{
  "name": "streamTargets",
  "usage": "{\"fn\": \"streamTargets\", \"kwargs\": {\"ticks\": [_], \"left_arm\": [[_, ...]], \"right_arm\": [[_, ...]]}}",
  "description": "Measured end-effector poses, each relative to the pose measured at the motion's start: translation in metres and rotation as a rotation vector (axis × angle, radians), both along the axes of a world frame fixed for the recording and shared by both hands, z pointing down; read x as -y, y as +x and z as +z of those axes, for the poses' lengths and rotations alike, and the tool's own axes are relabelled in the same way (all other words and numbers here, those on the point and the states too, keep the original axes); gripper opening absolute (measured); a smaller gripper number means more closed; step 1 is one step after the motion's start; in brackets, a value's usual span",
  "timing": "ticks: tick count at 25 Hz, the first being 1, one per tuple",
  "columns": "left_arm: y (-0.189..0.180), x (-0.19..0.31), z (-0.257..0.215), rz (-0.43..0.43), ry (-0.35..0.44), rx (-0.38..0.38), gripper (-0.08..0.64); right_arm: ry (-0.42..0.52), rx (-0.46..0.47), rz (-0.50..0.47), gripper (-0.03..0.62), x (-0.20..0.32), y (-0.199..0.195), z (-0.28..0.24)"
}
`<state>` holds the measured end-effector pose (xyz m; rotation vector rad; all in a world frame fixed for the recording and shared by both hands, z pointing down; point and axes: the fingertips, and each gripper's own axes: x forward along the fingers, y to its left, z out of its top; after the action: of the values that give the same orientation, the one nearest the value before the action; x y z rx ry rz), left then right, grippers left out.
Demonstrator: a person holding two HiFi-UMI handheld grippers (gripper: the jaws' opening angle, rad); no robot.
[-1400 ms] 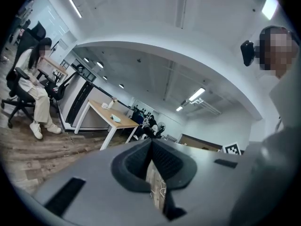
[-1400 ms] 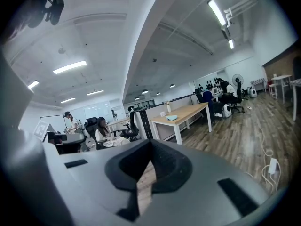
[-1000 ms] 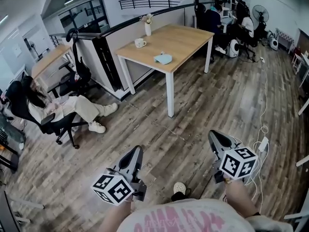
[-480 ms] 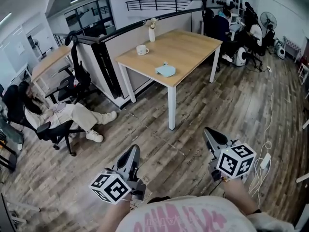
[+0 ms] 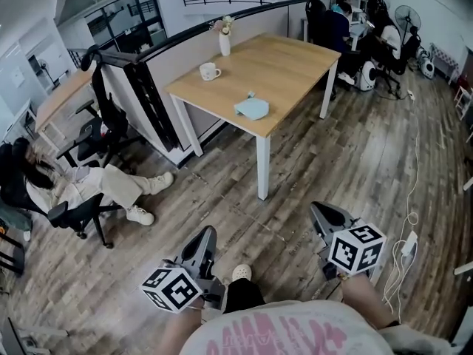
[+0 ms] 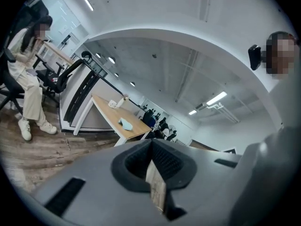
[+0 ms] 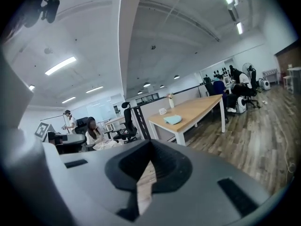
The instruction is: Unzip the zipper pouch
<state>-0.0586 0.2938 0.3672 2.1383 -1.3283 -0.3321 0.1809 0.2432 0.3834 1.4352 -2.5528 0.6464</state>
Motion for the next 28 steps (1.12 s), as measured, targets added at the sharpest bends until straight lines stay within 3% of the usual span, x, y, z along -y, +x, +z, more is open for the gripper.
{"fn": "streamTargets", "kwargs": {"ticks": [8,16,21,28], "left_arm": [[-0.031,0.110,-0.017,0.080,0.036,0.028,0.000],[-0.060,0.188,-0.025,0.148,0.058,0.015,0.000],[-0.071,0.222,-0.008,0.147,0.027,0.039,0.000],[-0.074,0.266,0.011,0.151,-0.017,-0.001,0.000]], "right_arm": [[-0.010,0.010,0.022,-0.003,0.093,-0.046,-0.007],[0.016,0.036,0.061,-0.003,0.165,-0.086,-0.020],[-0.009,0.033,0.090,-0.003,0.190,-0.095,-0.005],[-0.063,0.024,0.094,-0.003,0.234,-0.100,0.013]]}}
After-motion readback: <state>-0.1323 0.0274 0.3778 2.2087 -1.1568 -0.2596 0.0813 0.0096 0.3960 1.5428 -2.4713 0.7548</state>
